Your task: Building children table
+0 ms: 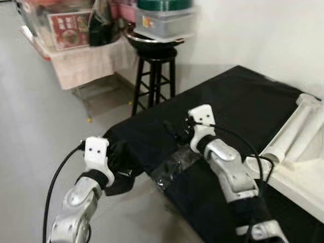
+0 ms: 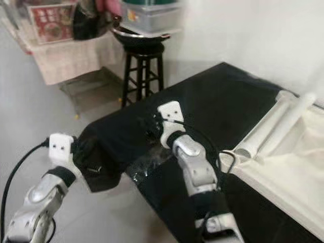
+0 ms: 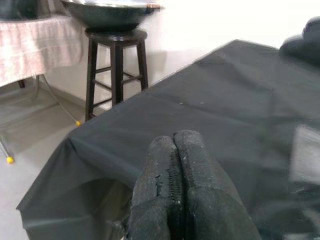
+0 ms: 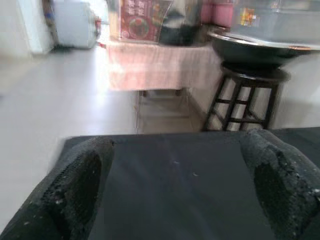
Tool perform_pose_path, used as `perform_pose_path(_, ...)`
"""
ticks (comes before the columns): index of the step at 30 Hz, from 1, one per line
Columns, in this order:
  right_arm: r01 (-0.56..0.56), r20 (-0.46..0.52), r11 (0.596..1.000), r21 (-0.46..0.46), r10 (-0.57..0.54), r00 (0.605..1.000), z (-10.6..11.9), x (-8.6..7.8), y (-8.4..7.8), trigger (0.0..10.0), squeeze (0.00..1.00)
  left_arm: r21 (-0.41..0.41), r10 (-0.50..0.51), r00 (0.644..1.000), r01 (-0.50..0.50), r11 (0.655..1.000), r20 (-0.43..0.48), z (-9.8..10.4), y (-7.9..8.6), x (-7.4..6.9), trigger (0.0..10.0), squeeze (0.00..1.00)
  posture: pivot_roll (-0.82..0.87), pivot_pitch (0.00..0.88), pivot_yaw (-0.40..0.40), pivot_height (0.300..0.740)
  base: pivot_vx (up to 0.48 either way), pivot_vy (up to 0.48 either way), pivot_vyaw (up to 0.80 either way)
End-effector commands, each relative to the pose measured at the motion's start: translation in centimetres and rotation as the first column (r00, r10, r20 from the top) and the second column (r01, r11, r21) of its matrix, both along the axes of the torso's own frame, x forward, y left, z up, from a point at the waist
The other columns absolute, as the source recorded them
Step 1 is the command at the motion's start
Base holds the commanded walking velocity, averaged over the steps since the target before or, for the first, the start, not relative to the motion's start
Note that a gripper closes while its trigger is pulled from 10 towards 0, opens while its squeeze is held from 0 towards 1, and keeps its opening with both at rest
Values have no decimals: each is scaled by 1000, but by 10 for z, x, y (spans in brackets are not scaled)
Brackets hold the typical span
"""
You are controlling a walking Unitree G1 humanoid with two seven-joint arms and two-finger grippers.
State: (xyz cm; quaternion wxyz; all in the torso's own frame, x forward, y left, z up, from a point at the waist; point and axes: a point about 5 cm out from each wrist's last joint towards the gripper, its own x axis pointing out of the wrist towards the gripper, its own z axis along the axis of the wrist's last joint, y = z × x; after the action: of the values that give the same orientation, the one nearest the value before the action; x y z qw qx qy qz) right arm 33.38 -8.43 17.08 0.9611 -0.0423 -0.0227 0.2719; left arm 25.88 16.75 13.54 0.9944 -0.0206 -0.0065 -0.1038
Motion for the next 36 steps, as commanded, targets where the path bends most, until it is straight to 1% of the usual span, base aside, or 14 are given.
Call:
perform_pose_path(1,41,-20,999,-16,-42,999,-8,1,-12,10000,0,14,-28,999,28,1000,21,4,-4,0,10000,0,5,0,-65,740,0,0,-800)
perform_pose_path(8,43,-40,999,-7,-43,998,-13,2,-12,10000,0,47,-67,997,66,997,23,4,-9,-1,10000,0,3,0,-65,740,0,0,-800)
perform_pose_path(17,53,-53,999,-6,-53,997,-16,4,-13,10000,0,67,-77,997,75,995,22,3,-11,-1,10000,0,6,0,-69,740,0,0,-800)
perform_pose_path(21,57,-79,998,12,-55,995,-20,6,-12,10000,0,105,-85,996,80,991,37,4,-12,0,10000,0,10,0,-69,740,0,0,-800)
perform_pose_path(36,38,-89,999,28,-36,995,-20,7,-11,10000,0,129,-99,994,91,987,55,7,-13,0,10000,0,12,0,-66,740,0,0,-800)
